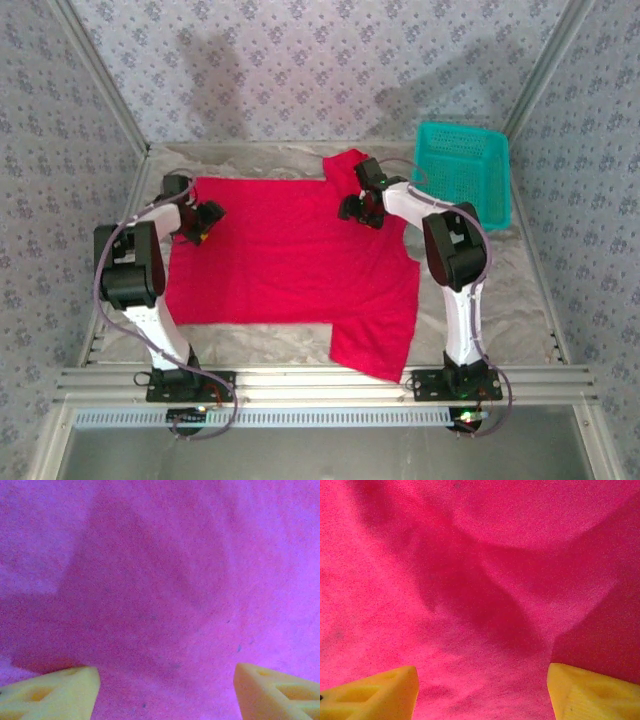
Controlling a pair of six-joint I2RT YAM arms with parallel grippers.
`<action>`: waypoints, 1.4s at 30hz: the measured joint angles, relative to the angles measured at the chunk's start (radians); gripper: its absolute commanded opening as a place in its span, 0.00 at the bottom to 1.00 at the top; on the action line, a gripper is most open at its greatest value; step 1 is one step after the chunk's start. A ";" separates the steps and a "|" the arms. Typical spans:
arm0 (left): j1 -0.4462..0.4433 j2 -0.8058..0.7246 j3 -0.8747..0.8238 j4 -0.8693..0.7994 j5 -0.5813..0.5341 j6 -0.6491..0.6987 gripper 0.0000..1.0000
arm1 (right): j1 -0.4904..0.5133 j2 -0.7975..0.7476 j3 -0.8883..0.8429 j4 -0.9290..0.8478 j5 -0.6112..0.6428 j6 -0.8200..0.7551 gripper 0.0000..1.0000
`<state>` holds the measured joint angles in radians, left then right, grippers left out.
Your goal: Fold the inside-out t-shirt
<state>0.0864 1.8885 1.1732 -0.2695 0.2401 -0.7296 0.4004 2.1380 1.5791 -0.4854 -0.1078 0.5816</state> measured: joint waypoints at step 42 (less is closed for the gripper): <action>0.306 -0.506 -0.352 -0.283 -0.177 0.056 0.42 | 0.191 -0.711 -0.558 -0.053 0.103 0.010 0.62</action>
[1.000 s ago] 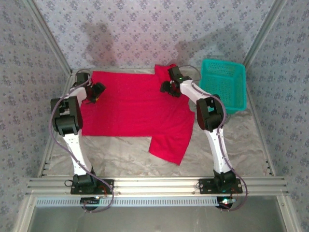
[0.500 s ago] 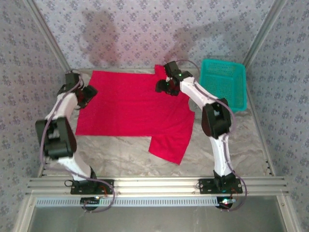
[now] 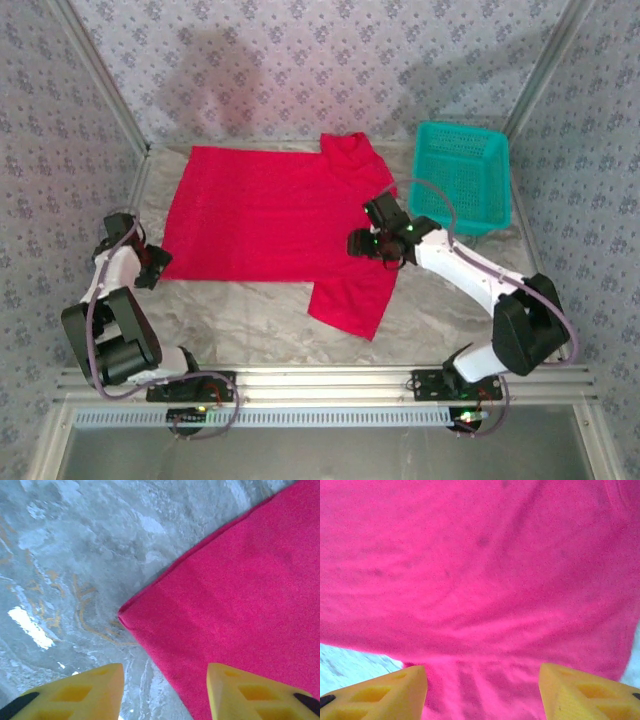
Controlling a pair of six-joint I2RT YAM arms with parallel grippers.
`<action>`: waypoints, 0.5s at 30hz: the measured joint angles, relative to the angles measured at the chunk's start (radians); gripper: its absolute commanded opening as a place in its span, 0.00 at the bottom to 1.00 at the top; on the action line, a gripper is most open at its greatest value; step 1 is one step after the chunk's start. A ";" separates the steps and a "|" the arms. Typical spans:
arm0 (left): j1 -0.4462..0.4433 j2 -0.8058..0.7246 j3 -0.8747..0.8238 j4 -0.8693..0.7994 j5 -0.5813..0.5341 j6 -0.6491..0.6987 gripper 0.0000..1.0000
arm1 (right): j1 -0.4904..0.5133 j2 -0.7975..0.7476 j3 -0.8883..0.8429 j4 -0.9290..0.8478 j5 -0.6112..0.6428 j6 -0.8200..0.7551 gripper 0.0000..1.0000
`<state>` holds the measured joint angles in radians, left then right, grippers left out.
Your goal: Fold the inside-out t-shirt
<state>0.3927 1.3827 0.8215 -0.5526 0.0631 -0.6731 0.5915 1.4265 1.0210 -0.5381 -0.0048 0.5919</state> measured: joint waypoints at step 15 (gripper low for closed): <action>0.008 0.142 -0.040 0.083 -0.007 -0.029 0.09 | 0.021 -0.161 -0.112 -0.034 0.021 0.069 0.53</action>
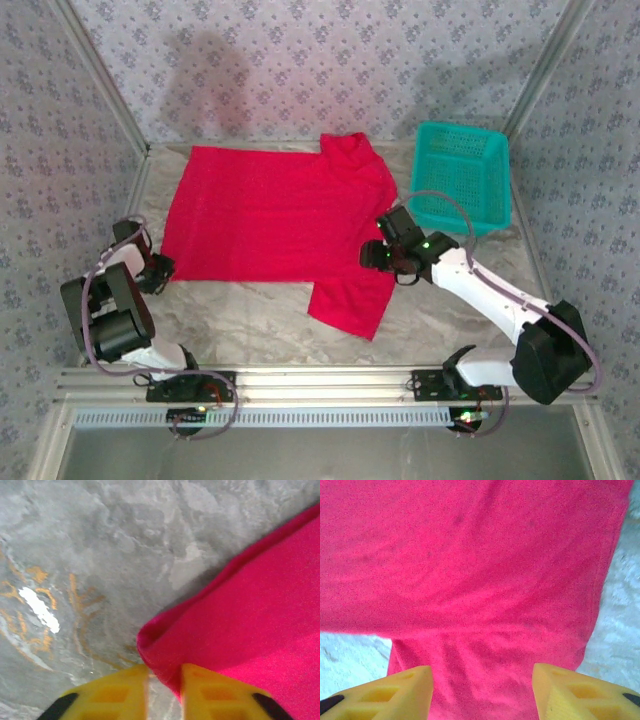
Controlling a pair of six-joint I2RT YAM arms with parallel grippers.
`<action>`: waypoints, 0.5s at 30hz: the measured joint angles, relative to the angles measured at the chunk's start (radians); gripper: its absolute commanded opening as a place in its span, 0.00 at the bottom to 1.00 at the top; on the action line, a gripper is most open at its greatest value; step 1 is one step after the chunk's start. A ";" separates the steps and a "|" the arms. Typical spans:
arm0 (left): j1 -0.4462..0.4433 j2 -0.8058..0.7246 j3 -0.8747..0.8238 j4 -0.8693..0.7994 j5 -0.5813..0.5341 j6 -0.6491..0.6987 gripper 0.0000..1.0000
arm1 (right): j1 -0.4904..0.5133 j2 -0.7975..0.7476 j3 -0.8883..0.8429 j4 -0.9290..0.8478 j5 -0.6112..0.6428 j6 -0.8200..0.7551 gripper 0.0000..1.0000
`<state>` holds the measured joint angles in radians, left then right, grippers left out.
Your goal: Fold the inside-out t-shirt
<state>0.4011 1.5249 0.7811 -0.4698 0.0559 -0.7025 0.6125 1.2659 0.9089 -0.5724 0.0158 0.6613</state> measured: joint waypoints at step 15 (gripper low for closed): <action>-0.004 -0.248 -0.002 0.003 0.037 -0.017 0.00 | 0.411 -0.150 -0.343 -0.046 -0.001 0.278 0.55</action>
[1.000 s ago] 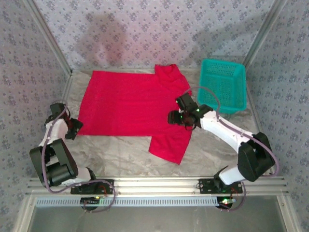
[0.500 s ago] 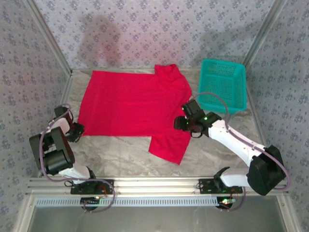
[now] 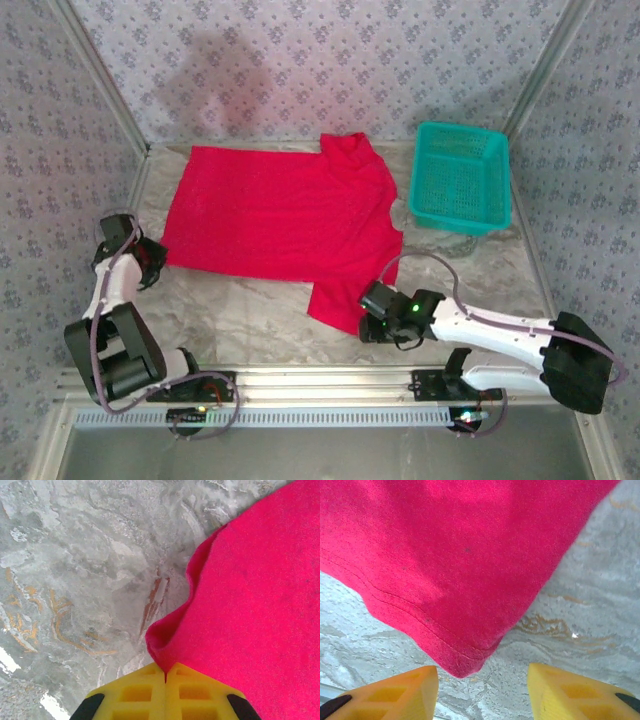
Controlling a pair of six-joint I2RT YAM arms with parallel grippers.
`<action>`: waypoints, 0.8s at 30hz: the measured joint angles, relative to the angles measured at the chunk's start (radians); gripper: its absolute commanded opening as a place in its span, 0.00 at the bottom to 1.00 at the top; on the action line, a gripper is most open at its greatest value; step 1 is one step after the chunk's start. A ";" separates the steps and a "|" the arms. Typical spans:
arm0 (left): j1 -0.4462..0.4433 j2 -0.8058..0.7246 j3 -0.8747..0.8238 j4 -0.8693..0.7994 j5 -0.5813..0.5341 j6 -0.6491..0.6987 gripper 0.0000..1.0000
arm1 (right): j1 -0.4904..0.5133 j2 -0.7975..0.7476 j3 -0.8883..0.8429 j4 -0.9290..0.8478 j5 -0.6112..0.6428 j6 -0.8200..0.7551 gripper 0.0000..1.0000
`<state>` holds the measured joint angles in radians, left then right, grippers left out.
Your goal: Fold the inside-out t-shirt
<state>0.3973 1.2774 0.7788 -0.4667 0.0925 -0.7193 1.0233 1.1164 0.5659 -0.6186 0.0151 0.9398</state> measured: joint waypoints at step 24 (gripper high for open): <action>0.000 -0.301 0.000 -0.227 0.013 0.012 0.00 | 0.200 -0.068 0.111 -0.224 0.099 0.190 0.00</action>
<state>0.3973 0.9760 0.7788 -0.6937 0.1051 -0.7074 1.2228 1.0485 0.6773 -0.8429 0.1143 1.1294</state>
